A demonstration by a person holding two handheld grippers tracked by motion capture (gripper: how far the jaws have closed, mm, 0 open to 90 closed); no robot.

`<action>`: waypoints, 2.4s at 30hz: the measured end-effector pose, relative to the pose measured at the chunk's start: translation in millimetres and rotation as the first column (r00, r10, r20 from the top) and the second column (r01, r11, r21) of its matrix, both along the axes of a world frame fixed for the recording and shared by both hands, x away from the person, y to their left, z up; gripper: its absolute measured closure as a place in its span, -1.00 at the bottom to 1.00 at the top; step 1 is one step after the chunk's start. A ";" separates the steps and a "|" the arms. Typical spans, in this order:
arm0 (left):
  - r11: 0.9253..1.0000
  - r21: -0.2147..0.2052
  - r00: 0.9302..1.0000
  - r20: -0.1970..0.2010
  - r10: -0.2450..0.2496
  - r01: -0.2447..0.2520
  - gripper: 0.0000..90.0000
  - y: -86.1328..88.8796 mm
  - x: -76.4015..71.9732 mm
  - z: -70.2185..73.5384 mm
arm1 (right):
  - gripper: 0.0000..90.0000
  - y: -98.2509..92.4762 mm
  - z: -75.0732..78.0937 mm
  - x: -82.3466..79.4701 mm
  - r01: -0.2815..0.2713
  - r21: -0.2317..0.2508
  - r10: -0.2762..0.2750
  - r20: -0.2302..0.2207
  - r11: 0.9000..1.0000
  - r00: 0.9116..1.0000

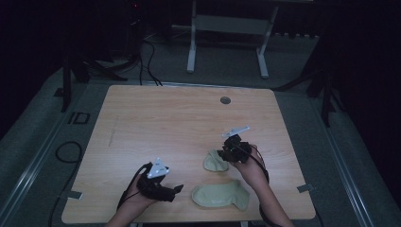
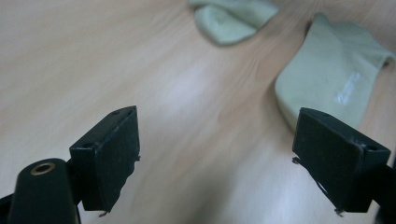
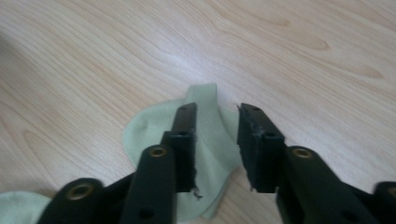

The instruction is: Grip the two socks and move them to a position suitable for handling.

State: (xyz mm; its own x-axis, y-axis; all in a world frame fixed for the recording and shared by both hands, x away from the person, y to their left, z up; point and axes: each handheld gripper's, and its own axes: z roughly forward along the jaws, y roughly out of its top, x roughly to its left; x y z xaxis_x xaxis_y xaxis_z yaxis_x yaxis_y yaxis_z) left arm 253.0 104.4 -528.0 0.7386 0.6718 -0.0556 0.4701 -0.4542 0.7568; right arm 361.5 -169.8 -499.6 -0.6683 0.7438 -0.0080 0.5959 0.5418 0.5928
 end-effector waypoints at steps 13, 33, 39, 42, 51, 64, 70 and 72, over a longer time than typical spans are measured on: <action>0.996 0.064 0.998 -0.032 -0.057 0.059 -0.28 -75.8 71.7 -11.2 | 0.45 -2.8 -22.3 15.7 -0.046 -0.036 0.043 -0.080 0.998 0.996; 0.984 0.175 0.998 -0.054 -0.020 0.029 0.92 -99.4 99.2 -27.0 | 0.85 -9.0 -31.0 7.8 -0.032 -0.054 0.029 -0.059 0.998 0.998; 0.985 0.172 0.998 -0.065 0.014 -0.002 0.93 -91.1 96.5 -26.8 | 0.85 -33.7 -10.9 3.4 0.012 -0.034 -0.013 -0.022 0.999 1.000; 0.986 0.165 0.996 -0.079 0.040 -0.027 0.93 -85.9 96.2 -26.5 | 0.85 -44.8 -5.7 2.9 0.042 -0.023 -0.042 -0.015 0.999 0.999; 0.986 0.159 0.995 -0.082 0.058 -0.045 0.93 -80.3 93.1 -27.0 | 0.83 -69.6 -13.9 8.9 0.101 -0.039 -0.102 -0.032 0.994 0.994; 0.988 0.147 0.993 -0.103 0.056 -0.041 0.54 -79.2 90.6 -22.5 | 0.40 -74.5 -26.0 10.9 0.131 -0.053 -0.133 -0.051 0.990 0.990; 0.994 0.096 0.998 -0.037 0.054 -0.050 0.46 -79.8 80.8 1.3 | 0.40 -63.7 -9.2 -2.0 0.080 0.001 -0.080 0.006 0.997 0.997; 0.994 0.104 0.999 -0.038 0.034 -0.030 0.57 -89.1 77.0 3.0 | 0.47 -59.6 -7.7 -4.2 0.068 0.020 -0.068 0.013 0.997 0.998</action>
